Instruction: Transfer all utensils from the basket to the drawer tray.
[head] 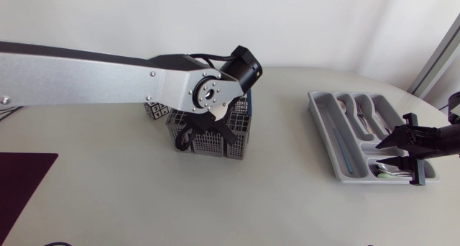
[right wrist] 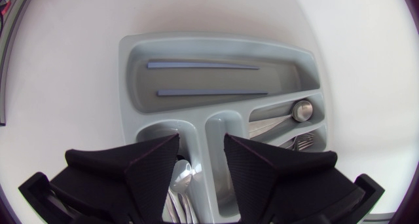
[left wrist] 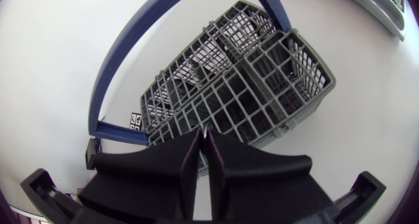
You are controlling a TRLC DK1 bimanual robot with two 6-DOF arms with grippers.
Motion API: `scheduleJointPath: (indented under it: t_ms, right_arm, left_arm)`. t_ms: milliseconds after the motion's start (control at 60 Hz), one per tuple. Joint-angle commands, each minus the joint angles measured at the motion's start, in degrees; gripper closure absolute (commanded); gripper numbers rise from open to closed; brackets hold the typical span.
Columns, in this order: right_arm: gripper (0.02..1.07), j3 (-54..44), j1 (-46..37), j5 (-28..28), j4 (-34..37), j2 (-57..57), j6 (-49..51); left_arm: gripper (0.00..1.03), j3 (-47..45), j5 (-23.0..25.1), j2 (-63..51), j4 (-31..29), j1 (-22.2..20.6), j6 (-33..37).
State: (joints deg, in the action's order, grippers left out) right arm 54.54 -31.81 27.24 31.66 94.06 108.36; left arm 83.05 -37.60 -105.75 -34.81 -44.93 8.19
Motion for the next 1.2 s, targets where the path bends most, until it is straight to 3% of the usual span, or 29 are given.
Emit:
scheduleJointPath:
  t_ms: [0, 250, 517, 883, 1183]
  right_arm:
    - [0.55, -1.1, 0.9, 0.6, 0.2, -1.3, -1.3]
    - [0.54, -0.8, 2.3, 3.3, 0.4, -4.5, -5.5]
    - [0.43, 0.2, 7.9, 6.6, 1.8, -9.6, -16.0]
    - [0.40, -0.1, 27.7, 9.7, 3.4, -16.3, -39.3]
    - [0.40, 2.5, 43.5, 12.3, -2.7, -14.0, -61.1]
  left_arm:
    - [1.00, 0.8, -0.7, 0.8, -0.6, 0.0, 1.2]
    - [1.00, 1.0, -1.3, 3.9, -0.5, -0.1, 2.2]
    - [1.00, 0.3, -1.3, 7.3, 0.4, 0.1, 2.7]
    - [1.00, -1.3, -1.2, 13.2, 1.3, 0.1, 4.1]
    - [1.00, -3.9, -0.5, 17.2, 3.3, -1.3, 6.7]
